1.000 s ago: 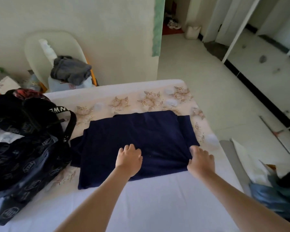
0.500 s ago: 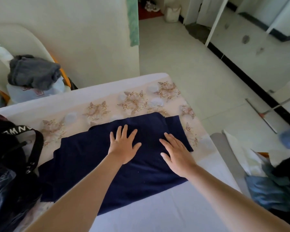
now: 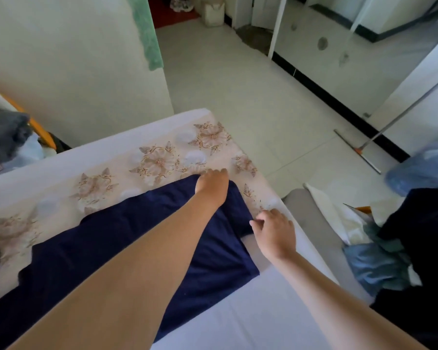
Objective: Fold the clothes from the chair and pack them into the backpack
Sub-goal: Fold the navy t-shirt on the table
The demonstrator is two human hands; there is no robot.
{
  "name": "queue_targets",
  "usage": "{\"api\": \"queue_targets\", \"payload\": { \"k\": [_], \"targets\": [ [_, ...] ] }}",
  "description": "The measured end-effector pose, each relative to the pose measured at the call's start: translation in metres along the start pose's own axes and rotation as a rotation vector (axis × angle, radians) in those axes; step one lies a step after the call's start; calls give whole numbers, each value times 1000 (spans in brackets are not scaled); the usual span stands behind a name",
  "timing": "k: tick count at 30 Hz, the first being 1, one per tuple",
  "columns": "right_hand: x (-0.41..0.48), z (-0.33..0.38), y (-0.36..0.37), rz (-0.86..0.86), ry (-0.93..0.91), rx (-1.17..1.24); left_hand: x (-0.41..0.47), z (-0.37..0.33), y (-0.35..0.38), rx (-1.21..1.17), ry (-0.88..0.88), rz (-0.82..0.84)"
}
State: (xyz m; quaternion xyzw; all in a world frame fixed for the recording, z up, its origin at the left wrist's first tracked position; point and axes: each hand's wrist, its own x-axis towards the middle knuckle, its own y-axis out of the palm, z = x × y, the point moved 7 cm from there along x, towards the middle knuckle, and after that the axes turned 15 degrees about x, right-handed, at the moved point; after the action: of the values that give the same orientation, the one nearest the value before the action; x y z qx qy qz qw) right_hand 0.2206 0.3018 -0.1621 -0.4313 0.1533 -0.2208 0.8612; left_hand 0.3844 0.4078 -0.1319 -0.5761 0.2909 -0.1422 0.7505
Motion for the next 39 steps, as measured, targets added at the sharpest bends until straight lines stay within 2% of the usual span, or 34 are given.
{"api": "queue_targets", "payload": {
  "k": [3, 8, 13, 16, 19, 21, 24, 25, 26, 28, 29, 31, 33, 36, 39],
  "targets": [
    [-3, 6, 0, 36, -12, 24, 10, -2, -2, -83, 67, 19],
    [-1, 19, 5, 122, 0, 31, 2, 6, -29, -531, 65, -41],
    [-2, 28, -10, 123, 101, 429, -19, 34, -42, -707, 8, -80],
    [-10, 48, -22, 169, 56, 467, -37, 53, -47, -774, -12, -102],
    [-23, 77, -19, 260, -67, 406, -64, 81, -38, -695, -3, -112],
    [-36, 98, -7, 396, -164, 341, -83, 106, -21, -524, 3, -108],
    [-55, 112, 19, 643, -204, 185, -104, 125, 13, -212, 15, -14],
    [-57, 115, 26, 624, -240, 127, -110, 127, 20, -171, 1, -9],
    [-55, 118, 28, 534, -305, 78, -112, 123, 23, -149, 6, -35],
    [-51, 121, 34, 312, -484, -11, -112, 105, 26, -113, 103, -116],
    [-50, 120, 37, 257, -535, -33, -109, 92, 30, -77, 178, -128],
    [-46, 106, 41, 237, -499, -53, -103, 68, 46, 43, 307, -61],
    [-42, 88, 40, 261, -368, -45, -95, 59, 55, 123, 303, 5],
    [-39, 73, 38, 259, -251, 18, -80, 53, 31, 151, 253, -115],
    [-37, 69, 40, 248, -162, 75, -67, 35, 19, 151, 382, -186]
  ]
}}
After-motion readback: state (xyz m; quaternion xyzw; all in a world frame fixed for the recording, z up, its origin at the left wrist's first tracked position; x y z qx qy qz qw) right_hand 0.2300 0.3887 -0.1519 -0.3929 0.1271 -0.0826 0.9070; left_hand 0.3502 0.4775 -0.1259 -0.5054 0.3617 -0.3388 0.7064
